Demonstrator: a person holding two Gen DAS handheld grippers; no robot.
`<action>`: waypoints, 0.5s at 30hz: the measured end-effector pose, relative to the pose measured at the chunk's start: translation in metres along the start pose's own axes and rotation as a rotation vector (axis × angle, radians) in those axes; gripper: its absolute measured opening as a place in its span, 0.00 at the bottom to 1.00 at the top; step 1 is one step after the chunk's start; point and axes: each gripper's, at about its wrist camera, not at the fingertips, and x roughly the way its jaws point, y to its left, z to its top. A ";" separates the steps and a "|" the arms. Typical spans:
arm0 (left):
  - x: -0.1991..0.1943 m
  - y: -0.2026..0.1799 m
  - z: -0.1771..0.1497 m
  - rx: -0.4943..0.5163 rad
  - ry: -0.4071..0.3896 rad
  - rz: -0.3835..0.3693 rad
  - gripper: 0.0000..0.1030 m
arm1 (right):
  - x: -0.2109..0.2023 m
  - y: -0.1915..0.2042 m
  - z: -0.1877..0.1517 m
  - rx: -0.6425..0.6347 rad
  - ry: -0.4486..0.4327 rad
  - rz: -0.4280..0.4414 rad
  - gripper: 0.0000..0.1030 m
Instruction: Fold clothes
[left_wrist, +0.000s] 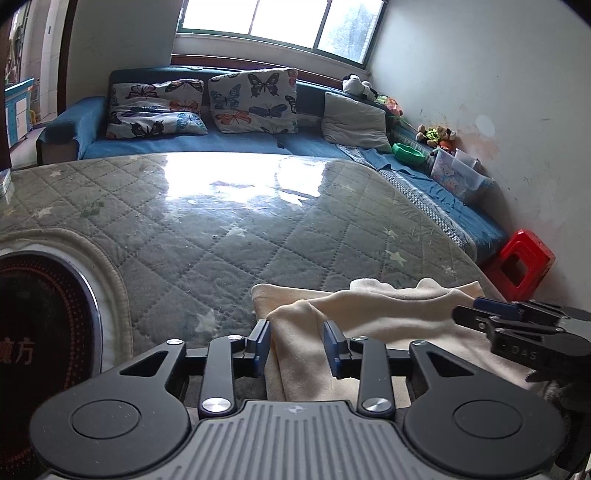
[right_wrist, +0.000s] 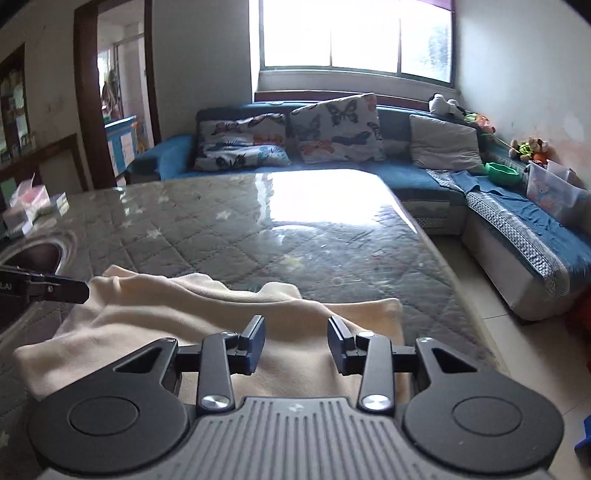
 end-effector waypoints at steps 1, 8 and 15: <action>0.002 -0.002 0.001 0.010 0.002 0.000 0.37 | 0.004 0.002 0.001 -0.003 0.006 0.004 0.37; 0.027 -0.017 0.001 0.093 0.024 0.040 0.42 | 0.026 0.005 0.006 0.009 0.032 -0.003 0.45; 0.032 -0.021 -0.001 0.111 0.027 0.052 0.48 | 0.031 0.002 0.007 0.016 0.032 -0.019 0.59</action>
